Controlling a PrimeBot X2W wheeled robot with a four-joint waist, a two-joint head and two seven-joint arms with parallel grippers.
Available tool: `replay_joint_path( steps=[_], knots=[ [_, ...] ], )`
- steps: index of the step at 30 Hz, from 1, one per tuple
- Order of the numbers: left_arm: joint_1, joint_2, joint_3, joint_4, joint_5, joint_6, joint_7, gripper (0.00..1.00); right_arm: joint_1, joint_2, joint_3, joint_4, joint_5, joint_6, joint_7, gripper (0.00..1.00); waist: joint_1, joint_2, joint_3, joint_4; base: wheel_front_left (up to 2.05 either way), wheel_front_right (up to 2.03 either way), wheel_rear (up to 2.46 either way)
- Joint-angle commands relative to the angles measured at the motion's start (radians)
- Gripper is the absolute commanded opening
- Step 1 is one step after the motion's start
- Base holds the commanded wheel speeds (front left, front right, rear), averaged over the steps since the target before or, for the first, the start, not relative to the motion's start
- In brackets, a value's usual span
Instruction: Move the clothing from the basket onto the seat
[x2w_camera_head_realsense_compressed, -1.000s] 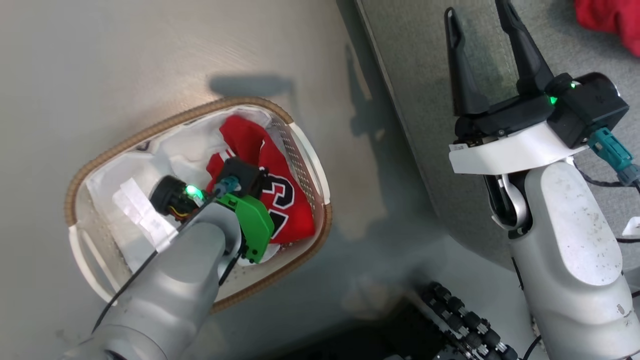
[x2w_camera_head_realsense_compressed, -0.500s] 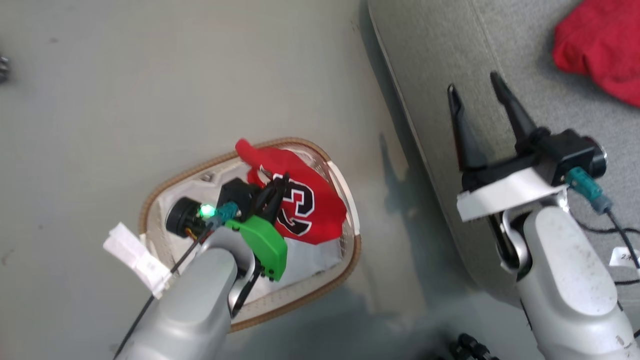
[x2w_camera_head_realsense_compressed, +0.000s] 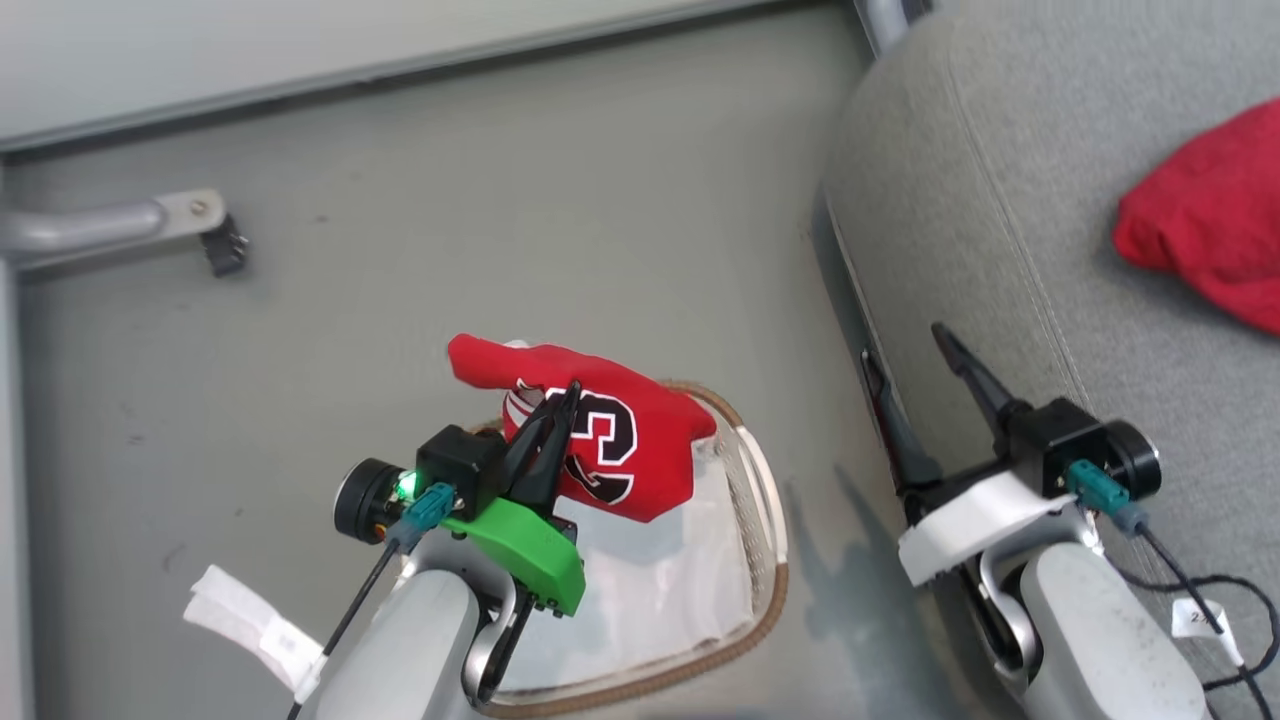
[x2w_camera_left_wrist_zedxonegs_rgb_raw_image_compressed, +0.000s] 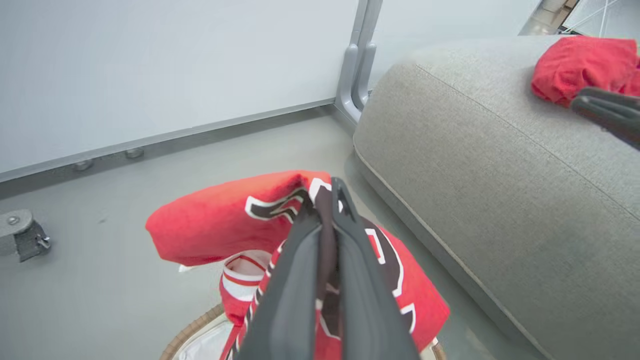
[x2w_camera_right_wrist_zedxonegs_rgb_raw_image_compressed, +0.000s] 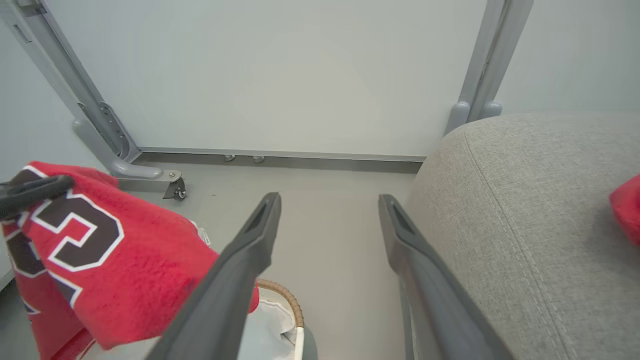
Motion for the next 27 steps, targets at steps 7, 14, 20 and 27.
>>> replay_joint_path(
  steps=[7,14,20,27],
  knots=[
    [0.084,-0.014,0.057,-0.138,0.032,-0.005,-0.001,0.00,0.089,0.018,0.015,0.033,0.007,-0.001,-0.002,1.00,0.0001,0.0000,-0.192,0.112,0.00,0.00,0.00],
    [0.110,-0.010,0.060,-0.229,0.048,-0.005,-0.001,0.00,0.128,0.019,0.094,0.047,0.024,-0.001,-0.002,1.00,0.0001,0.0000,-0.254,0.120,0.00,0.00,0.00],
    [0.123,-0.010,0.031,-0.257,0.059,-0.005,-0.001,0.00,0.048,-0.034,0.276,0.011,0.051,-0.001,-0.002,1.00,0.0001,0.0000,-0.274,0.126,0.00,0.00,0.00],
    [0.129,-0.017,-0.025,-0.256,0.043,-0.005,-0.001,0.00,-0.105,-0.062,0.499,0.057,0.089,-0.001,-0.002,1.00,0.0001,0.0000,-0.289,0.155,0.00,0.00,0.00]
  ],
)
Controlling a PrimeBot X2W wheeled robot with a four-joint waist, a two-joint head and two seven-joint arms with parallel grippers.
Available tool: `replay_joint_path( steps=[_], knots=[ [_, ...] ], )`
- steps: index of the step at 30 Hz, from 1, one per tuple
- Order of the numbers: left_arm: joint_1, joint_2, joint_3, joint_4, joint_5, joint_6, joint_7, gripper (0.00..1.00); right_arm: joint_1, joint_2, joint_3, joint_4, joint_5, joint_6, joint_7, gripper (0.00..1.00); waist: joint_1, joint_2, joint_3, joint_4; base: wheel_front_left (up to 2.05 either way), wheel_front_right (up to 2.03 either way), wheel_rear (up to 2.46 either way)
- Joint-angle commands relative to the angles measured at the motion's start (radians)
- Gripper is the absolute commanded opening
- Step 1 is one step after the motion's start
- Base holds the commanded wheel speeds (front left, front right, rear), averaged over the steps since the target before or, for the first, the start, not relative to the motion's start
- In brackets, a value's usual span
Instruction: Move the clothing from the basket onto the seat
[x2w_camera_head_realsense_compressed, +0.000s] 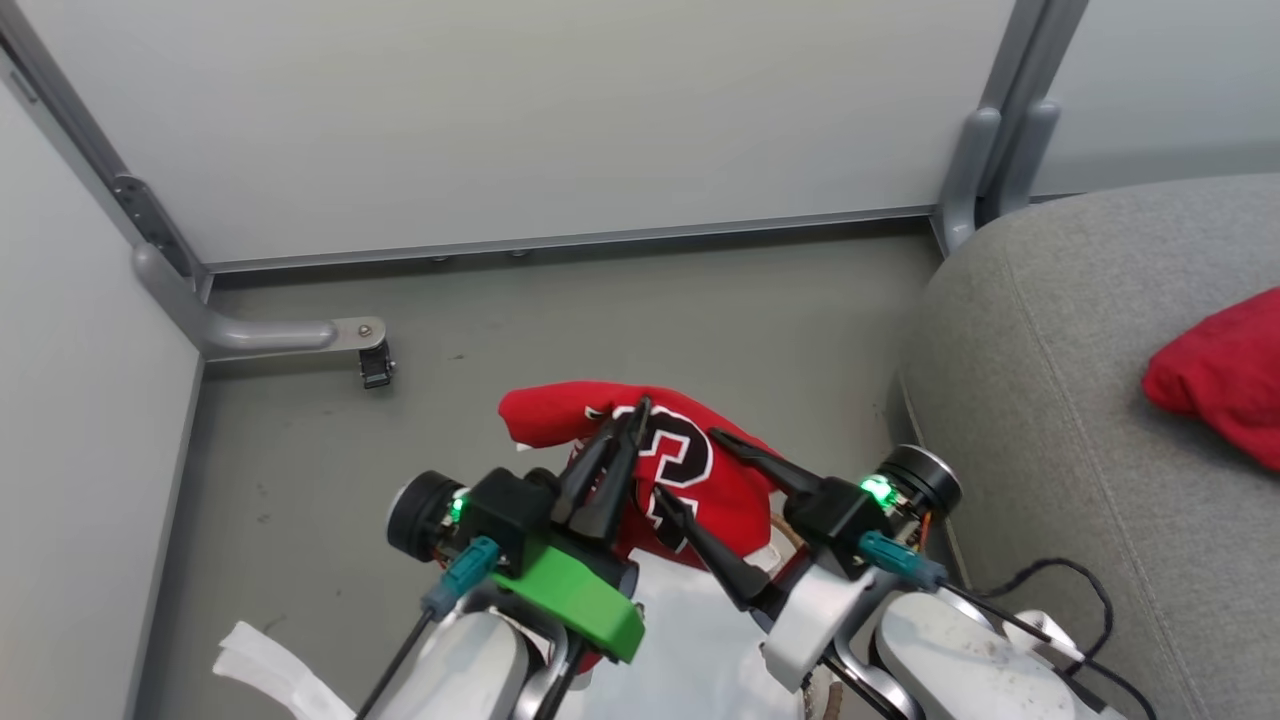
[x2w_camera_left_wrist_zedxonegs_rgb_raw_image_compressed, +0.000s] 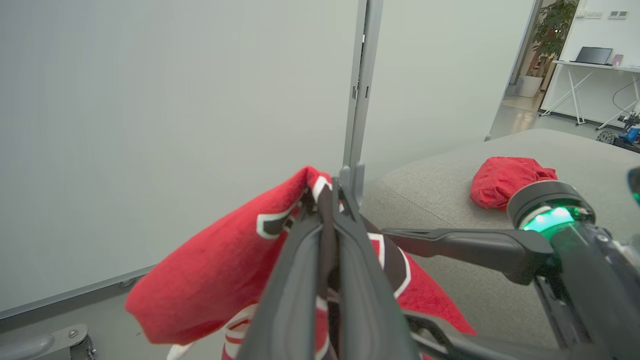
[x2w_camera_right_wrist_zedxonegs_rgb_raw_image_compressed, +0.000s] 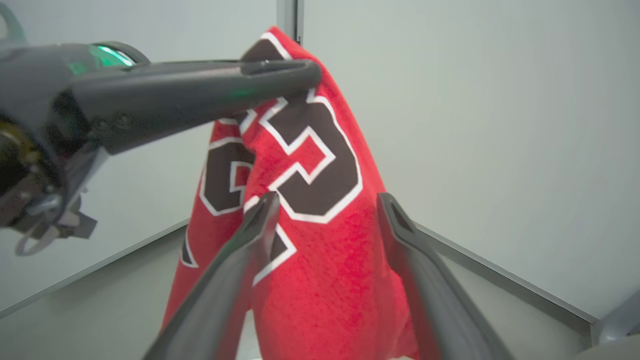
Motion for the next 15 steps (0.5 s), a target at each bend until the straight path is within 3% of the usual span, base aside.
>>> replay_joint_path(
  steps=[1,8,9,11,15],
  knots=[
    [0.010,-0.002,-0.017,-0.001,-0.010,-0.003,-0.001,0.00,-0.028,-0.006,0.031,0.035,0.010,-0.001,-0.002,1.00,0.0001,0.0000,-0.008,0.020,0.00,0.00,0.00],
    [-0.017,-0.007,-0.120,-0.005,-0.046,-0.003,-0.001,0.00,-0.121,0.045,0.109,0.215,0.004,-0.001,-0.002,1.00,0.0001,0.0000,-0.020,0.085,0.00,0.00,0.00],
    [-0.018,-0.007,-0.131,-0.005,-0.053,-0.003,-0.001,0.00,-0.122,0.053,0.114,0.226,0.015,-0.001,-0.002,0.95,0.0001,0.0000,-0.022,0.091,0.00,0.00,0.00],
    [-0.020,-0.008,-0.152,-0.003,-0.064,-0.003,-0.001,0.00,-0.126,0.064,0.129,0.242,0.033,-0.001,-0.002,0.00,0.0001,0.0000,-0.025,0.106,0.00,0.00,0.00],
    [-0.014,-0.009,-0.155,0.007,-0.079,-0.003,-0.001,0.00,-0.113,0.072,0.113,0.235,0.061,-0.001,-0.002,0.00,0.0001,0.0000,-0.028,0.118,0.00,0.00,0.00]
  ],
)
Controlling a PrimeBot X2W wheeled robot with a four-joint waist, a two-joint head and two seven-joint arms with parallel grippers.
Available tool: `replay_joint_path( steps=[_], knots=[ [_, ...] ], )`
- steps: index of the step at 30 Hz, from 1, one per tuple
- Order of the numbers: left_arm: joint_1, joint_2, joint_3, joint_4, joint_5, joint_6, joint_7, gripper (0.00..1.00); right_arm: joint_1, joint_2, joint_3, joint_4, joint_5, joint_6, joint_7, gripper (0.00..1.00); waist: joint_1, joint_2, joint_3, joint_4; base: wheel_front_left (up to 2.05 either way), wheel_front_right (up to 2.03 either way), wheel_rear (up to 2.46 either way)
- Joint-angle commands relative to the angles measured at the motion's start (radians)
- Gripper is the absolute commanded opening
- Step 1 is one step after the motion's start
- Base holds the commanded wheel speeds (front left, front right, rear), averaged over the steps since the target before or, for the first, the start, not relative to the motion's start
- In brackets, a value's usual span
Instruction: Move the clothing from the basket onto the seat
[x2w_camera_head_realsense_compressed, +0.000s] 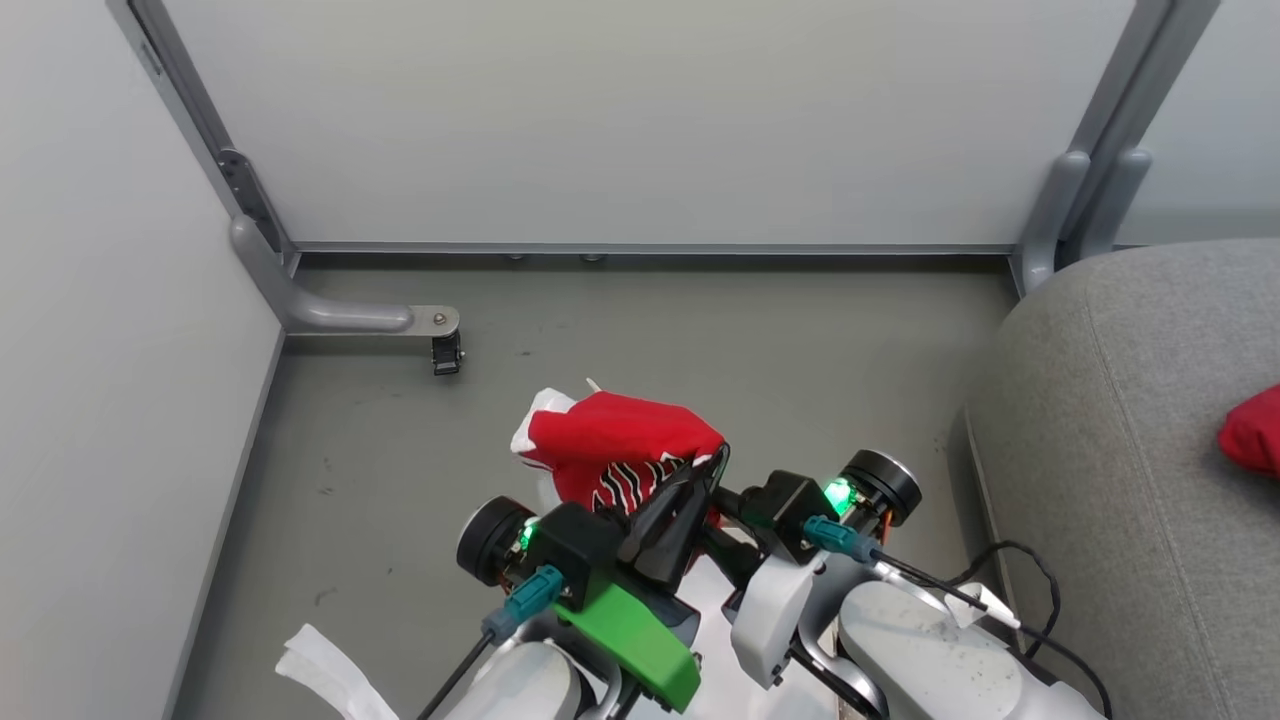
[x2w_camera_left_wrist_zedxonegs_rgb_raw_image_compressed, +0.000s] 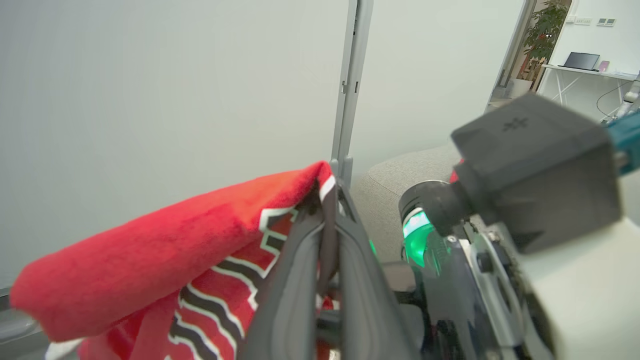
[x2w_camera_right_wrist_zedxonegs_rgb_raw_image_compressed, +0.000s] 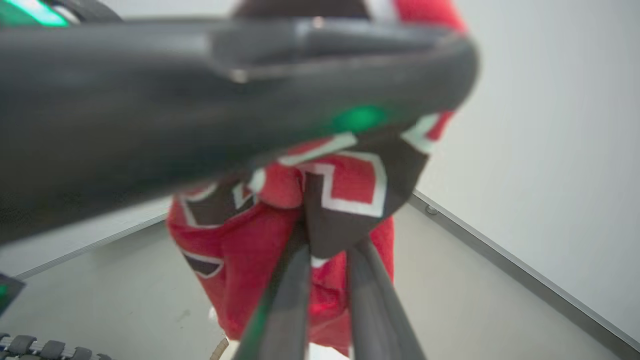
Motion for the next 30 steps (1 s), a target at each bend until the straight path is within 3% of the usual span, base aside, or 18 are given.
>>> replay_joint_path(
  steps=[1,3,4,5,6,10,21,30],
  knots=[
    [-0.006,-0.002,0.007,0.001,-0.008,-0.003,-0.001,0.00,0.018,-0.005,-0.013,-0.006,0.011,-0.001,-0.002,0.00,0.0001,0.0000,-0.004,0.004,0.00,0.00,0.00],
    [0.006,0.001,0.025,0.008,-0.007,-0.003,-0.001,0.00,0.036,-0.014,-0.033,-0.014,0.017,-0.001,-0.002,0.00,0.0001,0.0000,-0.003,-0.007,0.00,0.00,0.00],
    [0.009,0.002,0.031,0.010,-0.004,-0.003,-0.001,0.25,0.043,-0.019,-0.042,-0.019,0.018,-0.001,-0.002,0.00,0.0001,0.0000,-0.002,-0.015,0.00,0.00,0.00],
    [0.014,0.003,0.046,0.011,0.003,-0.003,-0.001,0.82,0.053,-0.022,-0.056,-0.026,0.022,-0.001,-0.002,0.00,0.0001,0.0000,0.000,-0.029,0.00,0.00,0.00],
    [0.017,0.003,0.056,0.012,0.008,-0.003,-0.001,1.00,0.062,-0.026,-0.069,-0.032,0.024,-0.001,-0.002,0.00,0.0001,0.0000,0.002,-0.042,0.00,0.00,0.00],
    [0.030,0.005,0.090,0.013,0.035,-0.003,-0.001,1.00,0.111,-0.042,-0.144,-0.066,0.023,-0.001,-0.002,0.00,0.0001,0.0000,0.019,-0.124,0.00,0.00,0.00],
    [0.012,0.004,0.167,0.021,0.064,-0.003,-0.001,1.00,0.194,-0.073,-0.271,-0.162,0.002,-0.001,-0.002,0.00,0.0001,0.0000,0.089,-0.459,0.00,0.00,0.00],
    [-0.029,0.003,0.151,0.049,0.066,-0.003,-0.001,1.00,0.052,-0.178,-0.395,-0.185,-0.057,-0.001,-0.002,0.00,0.0001,0.0000,0.168,-0.582,0.00,0.00,0.00]
  ],
)
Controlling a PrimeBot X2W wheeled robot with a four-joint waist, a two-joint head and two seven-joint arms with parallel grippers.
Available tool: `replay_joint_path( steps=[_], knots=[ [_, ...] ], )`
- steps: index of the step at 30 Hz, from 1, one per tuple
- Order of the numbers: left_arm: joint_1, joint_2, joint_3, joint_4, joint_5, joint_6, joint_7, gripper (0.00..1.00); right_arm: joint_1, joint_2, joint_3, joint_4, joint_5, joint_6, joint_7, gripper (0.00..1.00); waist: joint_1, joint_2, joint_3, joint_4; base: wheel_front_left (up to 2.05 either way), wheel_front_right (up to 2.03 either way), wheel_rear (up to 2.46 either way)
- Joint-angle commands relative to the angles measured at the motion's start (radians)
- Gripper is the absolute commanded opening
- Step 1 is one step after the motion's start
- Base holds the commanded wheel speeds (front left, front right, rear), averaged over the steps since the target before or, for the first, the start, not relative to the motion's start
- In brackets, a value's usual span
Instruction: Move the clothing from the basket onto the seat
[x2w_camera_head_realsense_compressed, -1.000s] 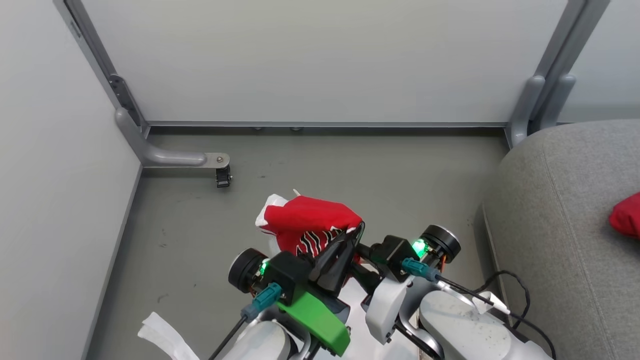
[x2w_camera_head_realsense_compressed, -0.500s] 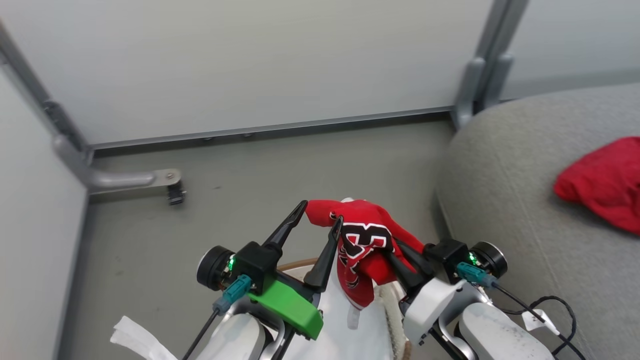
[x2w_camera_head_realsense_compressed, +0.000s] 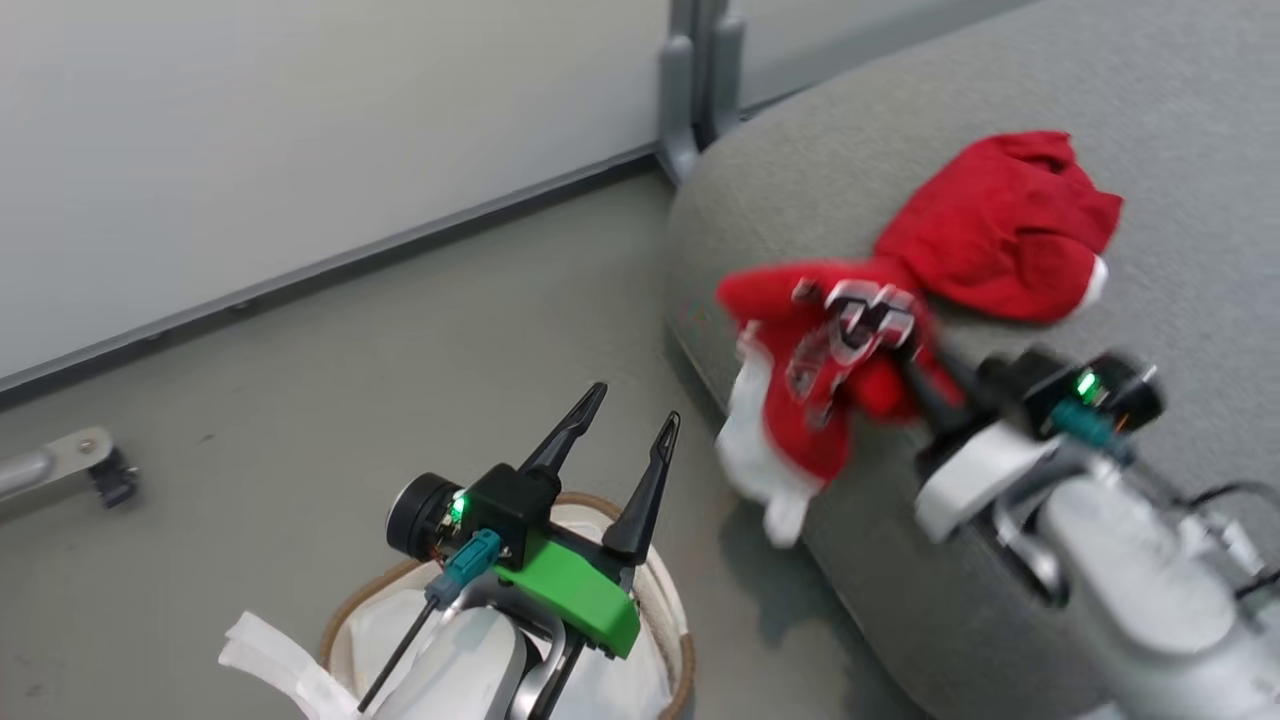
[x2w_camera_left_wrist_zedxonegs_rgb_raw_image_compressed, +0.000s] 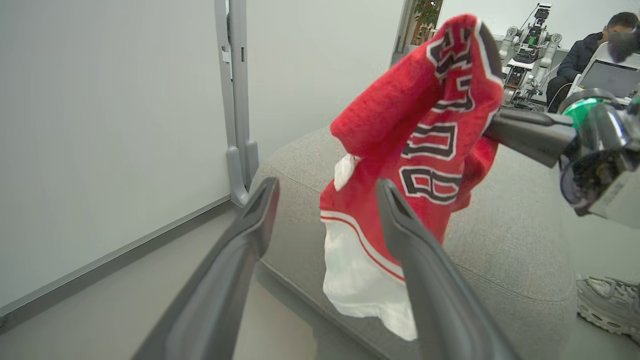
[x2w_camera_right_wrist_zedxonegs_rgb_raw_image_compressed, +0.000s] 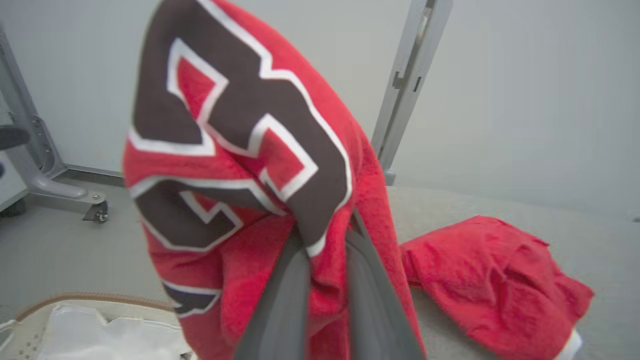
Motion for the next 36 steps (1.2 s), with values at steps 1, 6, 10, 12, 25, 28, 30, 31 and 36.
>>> replay_joint_path(
  steps=[1,6,10,12,25,28,30,31,36],
  knots=[
    [-0.028,0.008,-0.001,0.007,0.003,-0.003,-0.001,1.00,-0.053,-0.029,-0.030,-0.009,-0.015,-0.001,-0.003,0.00,0.0000,-0.0001,0.102,-0.106,0.00,0.00,0.00],
    [-0.072,0.026,-0.014,0.020,0.014,-0.003,-0.001,1.00,-0.227,-0.126,-0.186,0.002,-0.072,-0.001,-0.003,0.00,0.0000,-0.0001,0.190,-0.091,0.00,0.00,0.00],
    [-0.117,0.040,-0.031,0.020,0.024,-0.003,-0.001,1.00,-0.336,-0.175,-0.313,0.074,-0.114,-0.001,-0.003,0.00,0.0000,-0.0001,0.270,-0.056,0.00,0.00,0.00],
    [-0.139,0.043,-0.038,0.021,0.029,-0.003,-0.001,1.00,-0.376,-0.191,-0.357,0.120,-0.138,-0.001,-0.003,0.00,0.0000,-0.0001,0.308,-0.034,0.00,0.00,0.00],
    [-0.199,0.051,-0.025,0.025,0.041,-0.003,-0.001,1.00,-0.373,-0.115,-0.486,0.348,-0.212,-0.001,-0.003,1.00,0.0000,-0.0001,0.392,0.046,0.00,0.00,0.00],
    [-0.176,0.048,-0.005,0.028,0.040,-0.003,-0.001,1.00,-0.340,-0.097,-0.509,0.314,-0.214,-0.001,-0.003,1.00,0.0000,-0.0001,0.369,0.044,0.00,0.00,0.00],
    [-0.160,0.046,0.008,0.030,0.041,-0.003,-0.001,1.00,-0.316,-0.088,-0.512,0.269,-0.209,-0.001,-0.003,1.00,0.0000,-0.0001,0.349,0.041,0.00,0.00,0.00],
    [-0.153,0.045,0.015,0.031,0.040,-0.003,-0.001,1.00,-0.305,-0.082,-0.512,0.245,-0.203,-0.001,-0.003,1.00,0.0000,-0.0001,0.339,0.040,0.00,0.00,0.00],
    [-0.102,0.036,0.085,0.025,0.043,-0.003,-0.001,1.00,-0.228,-0.047,-0.460,0.042,-0.142,-0.001,-0.003,1.00,0.0000,-0.0001,0.260,0.049,0.00,0.00,0.00]
  ],
)
